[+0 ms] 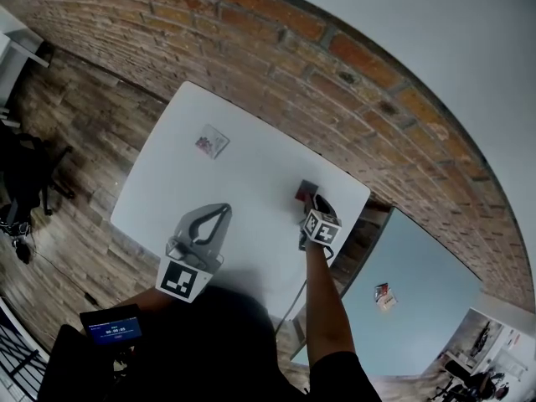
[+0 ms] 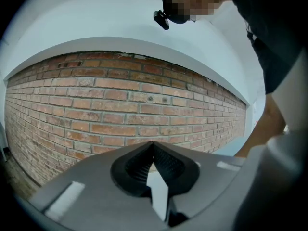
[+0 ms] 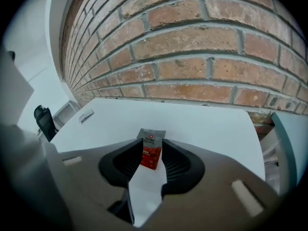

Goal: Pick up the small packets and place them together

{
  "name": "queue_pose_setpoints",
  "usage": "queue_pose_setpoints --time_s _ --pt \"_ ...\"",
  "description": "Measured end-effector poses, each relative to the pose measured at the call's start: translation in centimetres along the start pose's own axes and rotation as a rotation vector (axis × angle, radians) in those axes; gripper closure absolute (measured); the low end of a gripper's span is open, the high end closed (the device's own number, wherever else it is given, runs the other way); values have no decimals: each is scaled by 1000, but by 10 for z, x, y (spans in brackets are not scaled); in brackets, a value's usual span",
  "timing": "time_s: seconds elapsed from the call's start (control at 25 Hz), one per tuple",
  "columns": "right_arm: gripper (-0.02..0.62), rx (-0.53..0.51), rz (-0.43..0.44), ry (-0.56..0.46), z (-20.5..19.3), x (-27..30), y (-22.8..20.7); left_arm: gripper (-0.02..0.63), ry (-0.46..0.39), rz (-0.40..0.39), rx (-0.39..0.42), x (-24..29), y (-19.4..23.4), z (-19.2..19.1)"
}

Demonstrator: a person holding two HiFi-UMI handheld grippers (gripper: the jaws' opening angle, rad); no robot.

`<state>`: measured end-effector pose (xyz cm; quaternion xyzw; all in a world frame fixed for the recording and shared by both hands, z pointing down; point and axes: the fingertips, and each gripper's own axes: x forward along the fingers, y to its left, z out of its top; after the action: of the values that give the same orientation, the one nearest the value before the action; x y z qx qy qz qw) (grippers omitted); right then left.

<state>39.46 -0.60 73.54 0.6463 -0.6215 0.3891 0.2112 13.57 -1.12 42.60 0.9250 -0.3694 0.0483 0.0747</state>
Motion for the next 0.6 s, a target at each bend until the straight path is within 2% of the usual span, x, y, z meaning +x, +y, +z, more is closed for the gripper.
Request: queue_pose_setpoints --time_s 0.32,0.6 --pt "471 101 1 36 -6 11 -11 606 14 23 2 -11 4 -5" --pt "476 96 9 34 -9 13 -12 606 24 35 4 -14 7 -7"
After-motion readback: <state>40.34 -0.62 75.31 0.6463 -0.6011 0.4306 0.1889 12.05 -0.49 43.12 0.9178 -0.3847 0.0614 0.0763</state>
